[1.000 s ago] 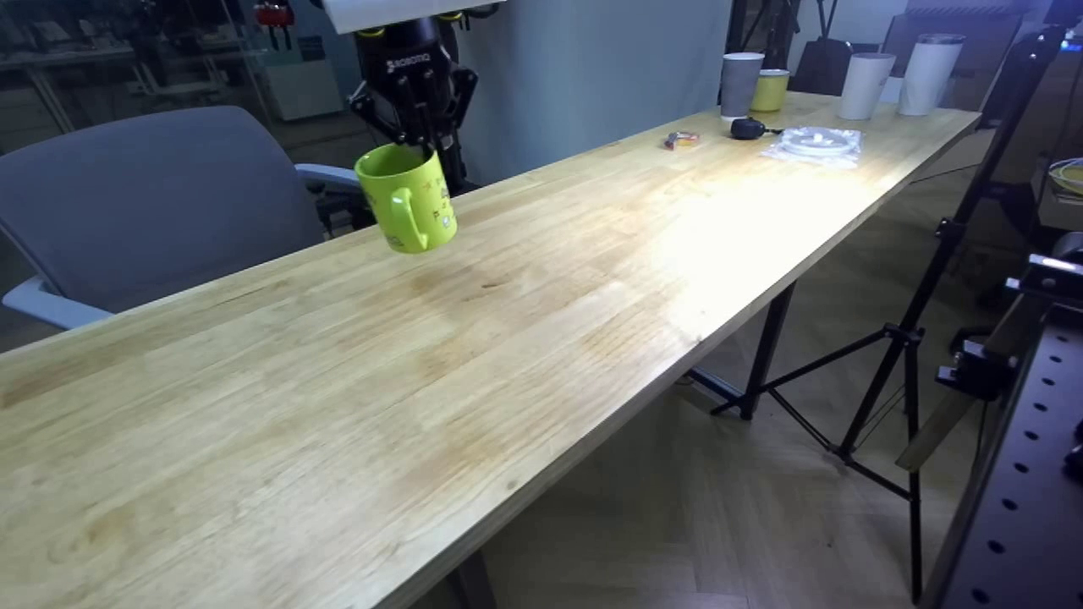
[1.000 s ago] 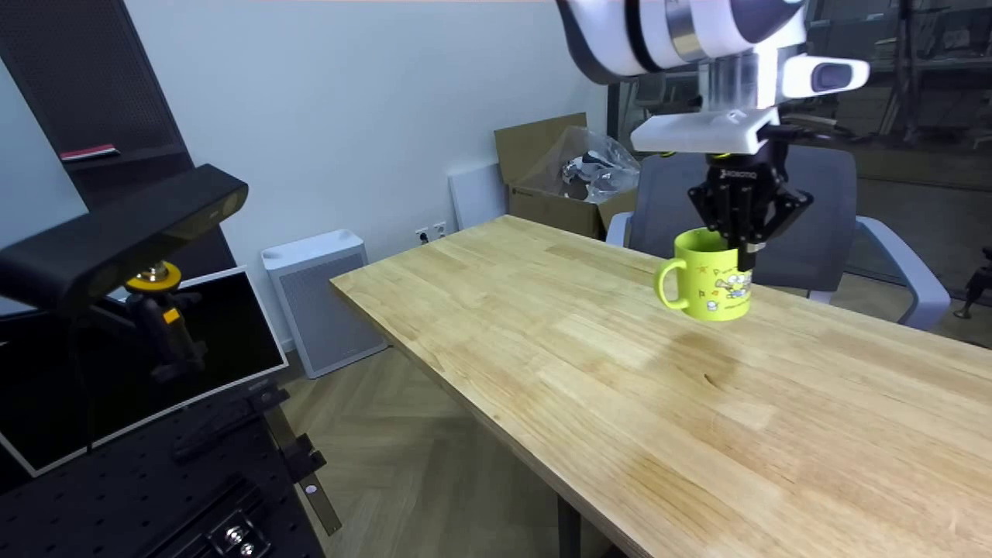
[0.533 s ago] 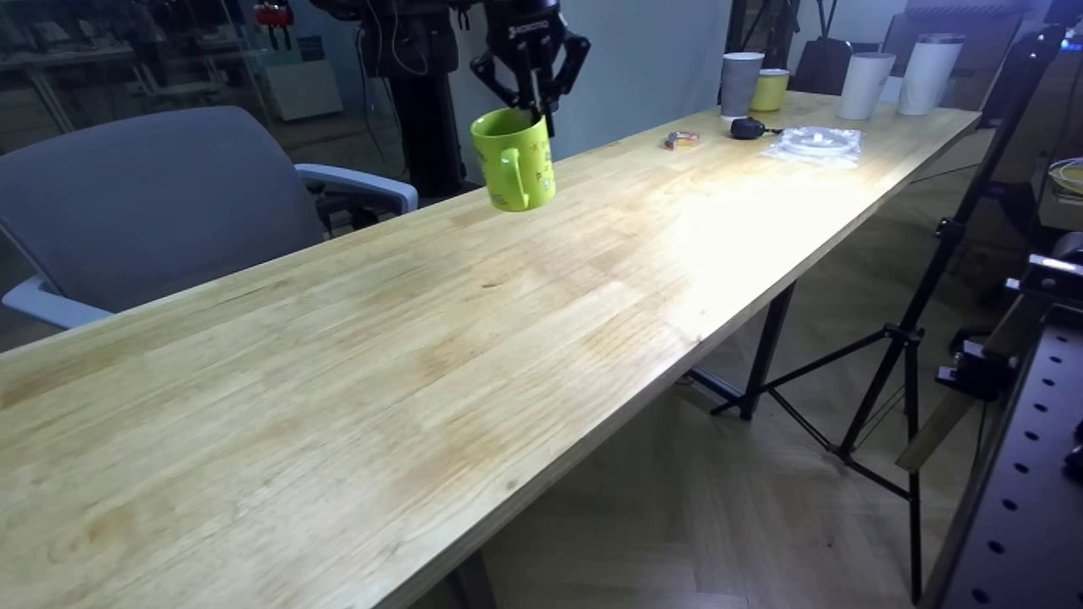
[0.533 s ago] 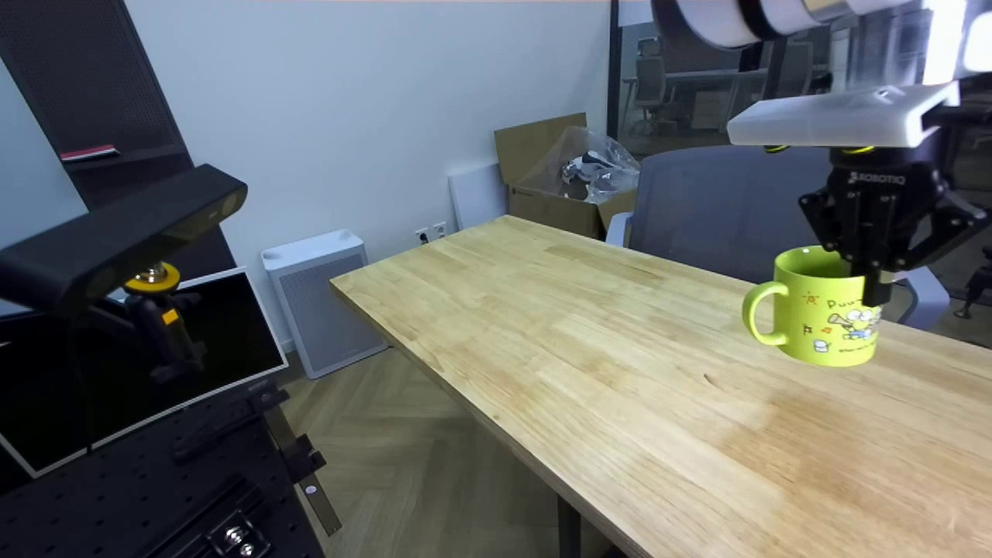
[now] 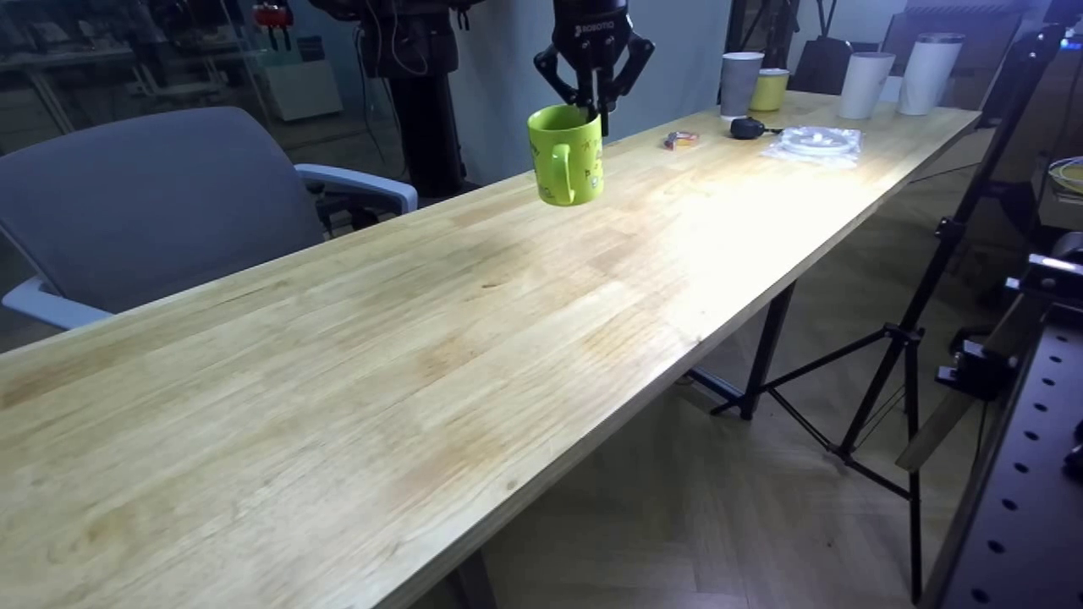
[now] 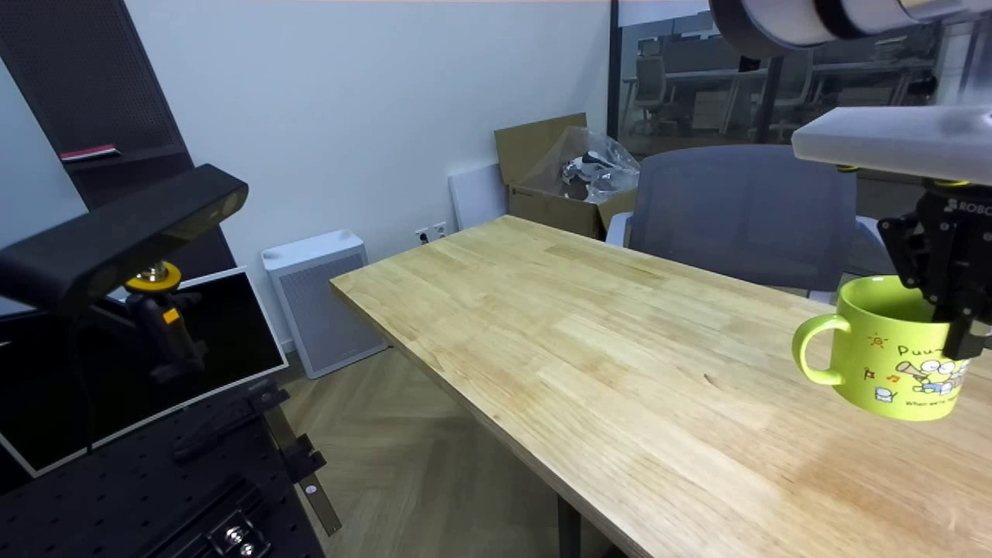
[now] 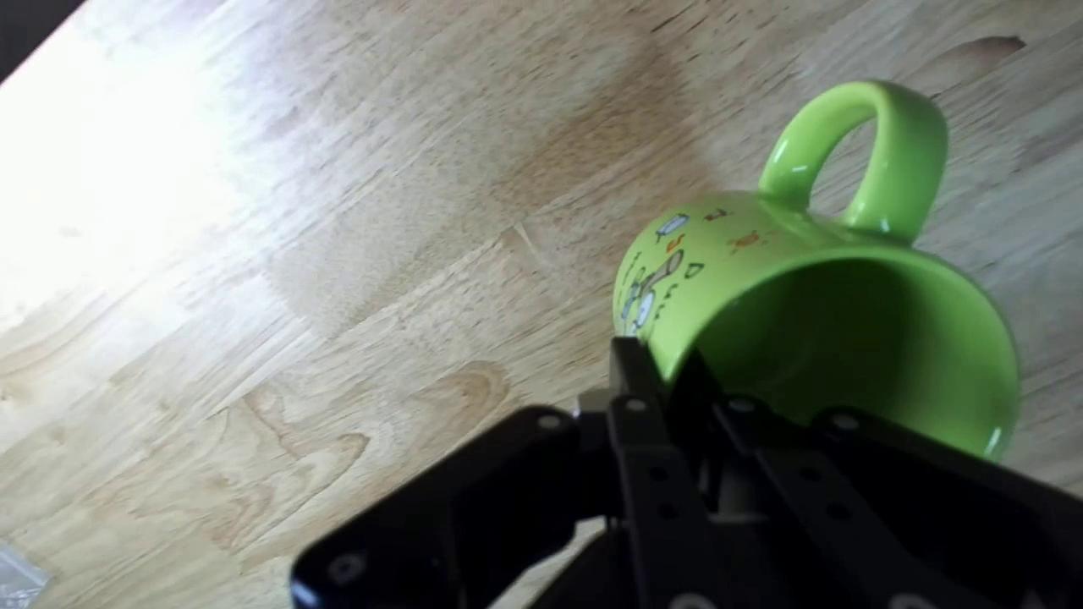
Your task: Move the mug to the right
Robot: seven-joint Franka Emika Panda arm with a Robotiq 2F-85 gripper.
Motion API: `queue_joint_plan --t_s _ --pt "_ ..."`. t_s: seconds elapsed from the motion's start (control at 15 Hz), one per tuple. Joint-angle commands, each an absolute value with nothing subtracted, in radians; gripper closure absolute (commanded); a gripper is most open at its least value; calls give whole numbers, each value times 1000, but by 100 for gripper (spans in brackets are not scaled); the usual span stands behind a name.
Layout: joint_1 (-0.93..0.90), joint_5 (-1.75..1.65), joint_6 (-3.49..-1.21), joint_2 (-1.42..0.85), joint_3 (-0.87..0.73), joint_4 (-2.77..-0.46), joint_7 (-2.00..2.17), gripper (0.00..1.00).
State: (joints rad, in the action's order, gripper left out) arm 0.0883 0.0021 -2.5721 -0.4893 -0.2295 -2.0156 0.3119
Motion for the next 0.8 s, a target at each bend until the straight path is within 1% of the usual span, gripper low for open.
queue_joint_plan --t_s 0.0,0.73 --pt "108 52 -2603 -450 -208 -2066 309 98" --pt "139 121 -2613 -506 -205 -2086 300 98"
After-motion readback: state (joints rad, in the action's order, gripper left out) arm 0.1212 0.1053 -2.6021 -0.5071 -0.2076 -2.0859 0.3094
